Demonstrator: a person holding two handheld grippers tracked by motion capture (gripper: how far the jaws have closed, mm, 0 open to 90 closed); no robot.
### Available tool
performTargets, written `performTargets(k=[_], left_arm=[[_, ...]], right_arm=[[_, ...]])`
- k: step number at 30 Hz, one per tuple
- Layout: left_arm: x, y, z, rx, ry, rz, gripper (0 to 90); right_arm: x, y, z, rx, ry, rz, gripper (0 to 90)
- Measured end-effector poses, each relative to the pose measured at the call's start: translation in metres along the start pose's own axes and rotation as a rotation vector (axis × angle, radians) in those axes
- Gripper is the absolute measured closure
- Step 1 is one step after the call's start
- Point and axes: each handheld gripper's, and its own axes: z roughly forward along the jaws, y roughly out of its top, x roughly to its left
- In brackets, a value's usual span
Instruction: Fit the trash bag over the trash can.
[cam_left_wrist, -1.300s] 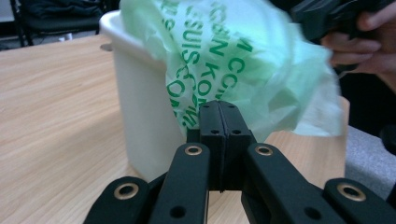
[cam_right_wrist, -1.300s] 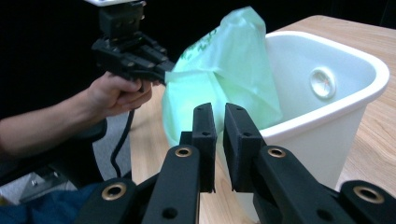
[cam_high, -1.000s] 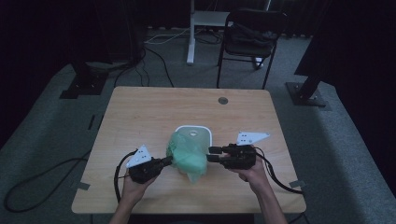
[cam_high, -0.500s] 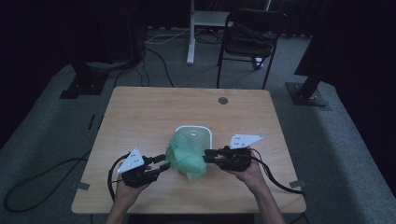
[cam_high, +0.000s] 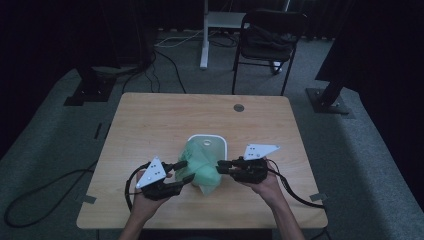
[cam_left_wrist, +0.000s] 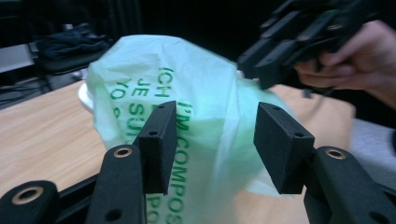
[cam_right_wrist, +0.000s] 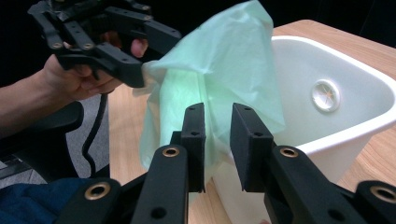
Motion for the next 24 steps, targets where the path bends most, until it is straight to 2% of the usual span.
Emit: performTargets(k=[1,2,3,4,5,6,9,11,12,16,20,21,24], left_arm=[[0.000,0.000,0.000,0.000,0.000,0.000,55.5],[0.002,0.003,0.003,0.010,0.026,0.002,65.3],[0.002,0.003,0.003,0.010,0.026,0.002,72.5],[0.004,0.004,0.004,0.012,0.036,0.000,72.5],[0.007,0.005,0.003,0.002,0.040,-0.010,85.6],[0.012,0.007,0.002,0.000,0.053,-0.016,89.2],[0.017,0.008,0.000,-0.011,0.066,-0.032,90.0],[0.024,0.008,-0.004,-0.037,0.076,-0.074,90.0],[0.029,0.007,-0.009,-0.072,0.072,-0.110,90.0],[0.031,0.007,-0.018,-0.098,0.070,-0.121,90.0],[0.031,0.008,-0.019,-0.103,0.069,-0.117,90.0],[0.030,0.009,-0.020,-0.116,0.057,-0.123,90.0],[0.028,0.013,-0.020,-0.126,0.046,-0.119,90.0]], right_arm=[[0.000,0.000,0.000,0.000,0.000,-0.001,75.3],[0.000,0.000,0.000,0.001,0.001,-0.001,75.3],[0.000,0.000,0.000,0.001,0.001,-0.003,75.3],[0.000,0.000,0.000,0.001,0.001,-0.003,75.3],[0.001,0.000,0.000,0.001,-0.001,-0.007,75.3],[0.000,0.000,0.000,0.001,-0.001,-0.008,75.3],[0.000,0.000,0.000,0.003,0.001,-0.005,74.7],[0.000,0.000,0.000,0.003,0.000,-0.008,73.4],[0.000,0.001,0.000,0.003,-0.004,-0.006,72.4],[-0.001,0.003,-0.001,-0.015,-0.018,0.002,70.7],[-0.001,0.004,-0.001,-0.024,-0.015,0.007,69.5],[-0.002,0.006,0.003,-0.027,-0.017,0.013,63.8],[-0.002,0.008,0.008,-0.028,-0.016,0.019,56.6]])
